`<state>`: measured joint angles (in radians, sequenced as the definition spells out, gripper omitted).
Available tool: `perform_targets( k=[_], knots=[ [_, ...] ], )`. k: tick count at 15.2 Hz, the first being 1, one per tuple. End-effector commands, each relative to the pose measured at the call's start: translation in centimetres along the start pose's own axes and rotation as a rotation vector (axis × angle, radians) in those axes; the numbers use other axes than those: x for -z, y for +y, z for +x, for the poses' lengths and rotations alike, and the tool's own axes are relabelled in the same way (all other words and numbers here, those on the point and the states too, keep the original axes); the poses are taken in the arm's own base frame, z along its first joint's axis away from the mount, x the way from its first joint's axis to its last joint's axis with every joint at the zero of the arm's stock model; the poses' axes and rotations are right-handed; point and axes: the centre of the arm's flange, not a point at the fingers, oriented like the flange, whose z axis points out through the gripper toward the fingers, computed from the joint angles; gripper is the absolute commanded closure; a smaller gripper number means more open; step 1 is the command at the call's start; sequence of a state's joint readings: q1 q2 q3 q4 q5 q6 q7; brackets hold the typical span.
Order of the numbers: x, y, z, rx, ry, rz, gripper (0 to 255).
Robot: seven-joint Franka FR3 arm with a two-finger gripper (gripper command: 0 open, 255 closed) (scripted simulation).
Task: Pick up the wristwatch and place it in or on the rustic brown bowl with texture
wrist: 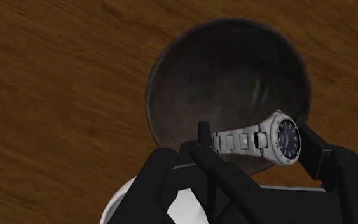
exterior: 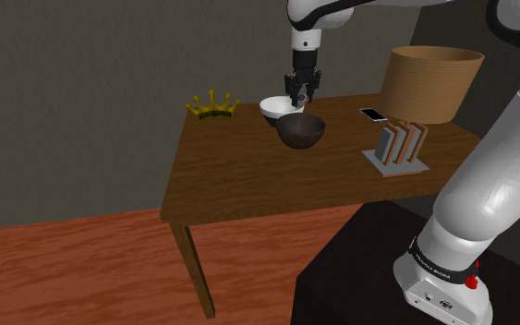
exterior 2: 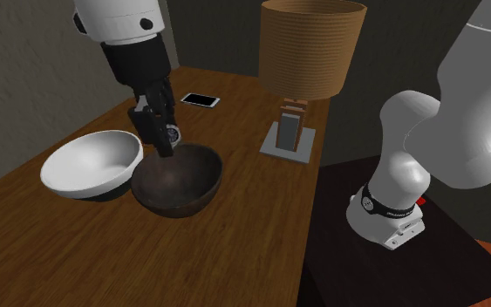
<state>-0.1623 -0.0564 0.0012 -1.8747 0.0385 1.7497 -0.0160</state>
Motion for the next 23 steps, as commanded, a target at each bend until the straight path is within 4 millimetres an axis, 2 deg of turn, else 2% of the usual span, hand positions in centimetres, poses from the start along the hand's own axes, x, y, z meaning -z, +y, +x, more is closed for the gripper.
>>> perform_targets(
  k=[1,10,18,19,23],
  knots=[
    [-0.9,0.4,0.1,0.001,0.0,0.0,255],
    [-6.0,0.5,0.4,0.001,0.0,0.0,255],
    [-6.0,0.5,0.4,0.001,0.0,0.0,255],
    [-6.0,0.5,0.4,0.001,0.0,0.0,0],
    [-6.0,0.5,0.4,0.001,0.0,0.0,0]
  ],
)
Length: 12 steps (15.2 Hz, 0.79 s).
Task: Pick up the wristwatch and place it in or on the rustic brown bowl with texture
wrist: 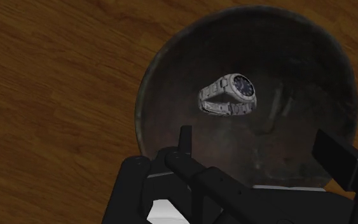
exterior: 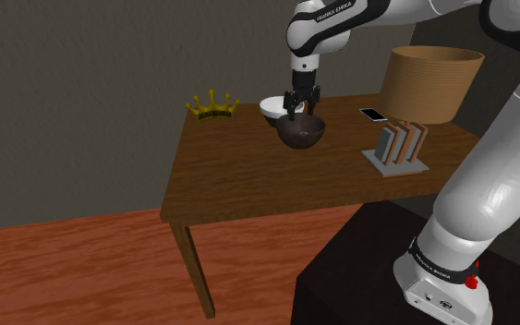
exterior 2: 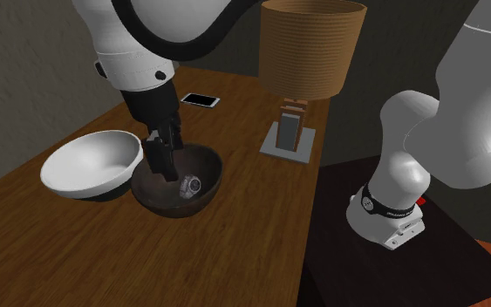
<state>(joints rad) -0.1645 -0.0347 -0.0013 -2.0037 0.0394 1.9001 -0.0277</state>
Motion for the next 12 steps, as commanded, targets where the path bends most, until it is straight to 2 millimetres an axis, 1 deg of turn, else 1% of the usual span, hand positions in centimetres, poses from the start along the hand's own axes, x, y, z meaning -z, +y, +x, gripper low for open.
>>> perform_targets(
  k=[1,4,5,12],
  knots=[
    [0.0,0.0,0.0,0.0,0.0,0.0,0],
    [4.0,0.0,0.0,0.0,0.0,0.0,0],
    [5.0,0.0,0.0,0.0,0.0,0.0,0],
    [5.0,0.0,0.0,0.0,0.0,0.0,0]
  ],
)
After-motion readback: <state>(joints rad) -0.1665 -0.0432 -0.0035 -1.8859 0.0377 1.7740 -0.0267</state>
